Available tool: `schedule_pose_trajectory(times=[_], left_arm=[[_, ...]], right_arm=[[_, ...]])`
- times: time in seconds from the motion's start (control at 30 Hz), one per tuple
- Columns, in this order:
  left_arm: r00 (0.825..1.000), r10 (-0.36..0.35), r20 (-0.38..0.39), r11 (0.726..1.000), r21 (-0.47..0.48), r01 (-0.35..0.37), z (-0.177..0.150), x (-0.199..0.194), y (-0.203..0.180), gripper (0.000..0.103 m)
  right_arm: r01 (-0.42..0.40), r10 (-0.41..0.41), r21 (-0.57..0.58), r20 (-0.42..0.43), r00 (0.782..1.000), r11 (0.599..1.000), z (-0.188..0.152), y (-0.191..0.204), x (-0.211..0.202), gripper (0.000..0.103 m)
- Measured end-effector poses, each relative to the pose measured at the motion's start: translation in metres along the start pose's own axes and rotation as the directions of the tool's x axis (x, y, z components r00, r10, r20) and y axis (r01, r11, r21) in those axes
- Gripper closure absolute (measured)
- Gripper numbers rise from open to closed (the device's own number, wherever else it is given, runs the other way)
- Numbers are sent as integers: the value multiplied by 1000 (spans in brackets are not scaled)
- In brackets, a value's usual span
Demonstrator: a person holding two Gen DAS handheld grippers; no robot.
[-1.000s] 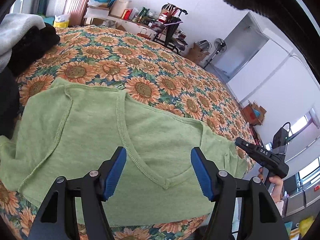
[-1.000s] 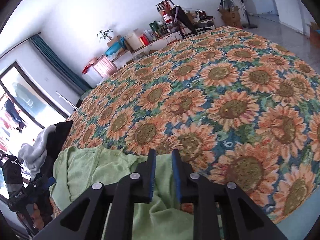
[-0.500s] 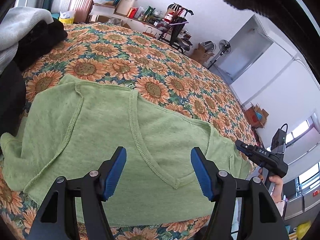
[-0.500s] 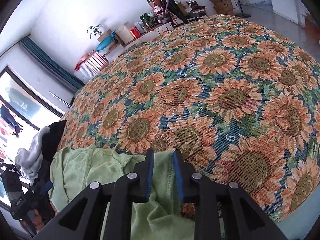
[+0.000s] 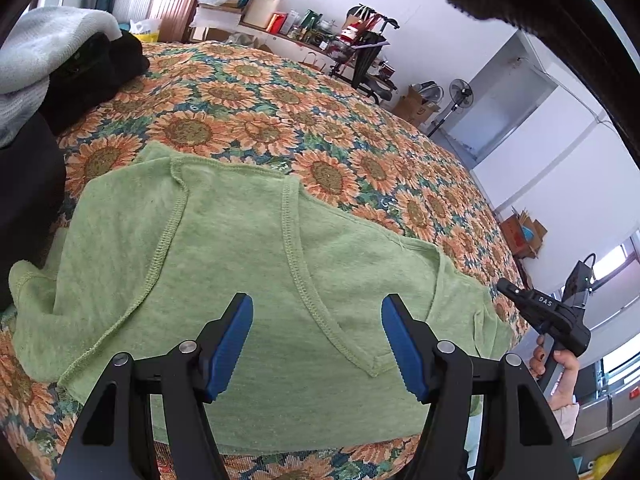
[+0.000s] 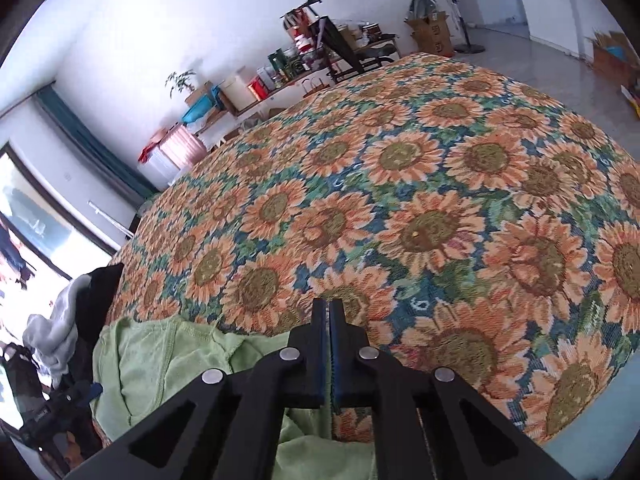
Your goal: Fold clothes
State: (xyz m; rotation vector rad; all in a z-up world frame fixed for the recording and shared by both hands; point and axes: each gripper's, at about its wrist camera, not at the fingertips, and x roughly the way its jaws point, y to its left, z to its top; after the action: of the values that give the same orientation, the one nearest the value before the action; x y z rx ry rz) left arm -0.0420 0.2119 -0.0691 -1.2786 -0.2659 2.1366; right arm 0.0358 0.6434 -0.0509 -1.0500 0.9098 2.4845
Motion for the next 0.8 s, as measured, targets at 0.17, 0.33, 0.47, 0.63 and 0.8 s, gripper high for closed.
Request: schedule_pose_trajectory(times=[0.17, 0.33, 0.47, 0.63, 0.8], left_arm=[[1000, 8, 5, 1000, -2, -8, 1, -2, 1, 36], [1000, 19, 17, 1000, -1, -19, 2, -6, 3, 36], [999, 26, 29, 1000, -3, -26, 2, -9, 4, 36], [999, 24, 34, 1000, -4, -23, 2, -10, 3, 36], [1000, 12, 21, 1000, 17, -12, -3, -9, -4, 36]], right_arm=[[5, -5, 6, 20, 1000, 1000, 0, -7, -11, 100], [58, -61, 47, 67, 996, 997, 1, -29, -35, 100], [120, -138, 131, 132, 982, 984, 2, -60, -69, 99], [168, -190, 136, 166, 968, 976, -6, -67, -100, 48], [64, -80, 93, 174, 982, 994, -10, -47, -113, 42]])
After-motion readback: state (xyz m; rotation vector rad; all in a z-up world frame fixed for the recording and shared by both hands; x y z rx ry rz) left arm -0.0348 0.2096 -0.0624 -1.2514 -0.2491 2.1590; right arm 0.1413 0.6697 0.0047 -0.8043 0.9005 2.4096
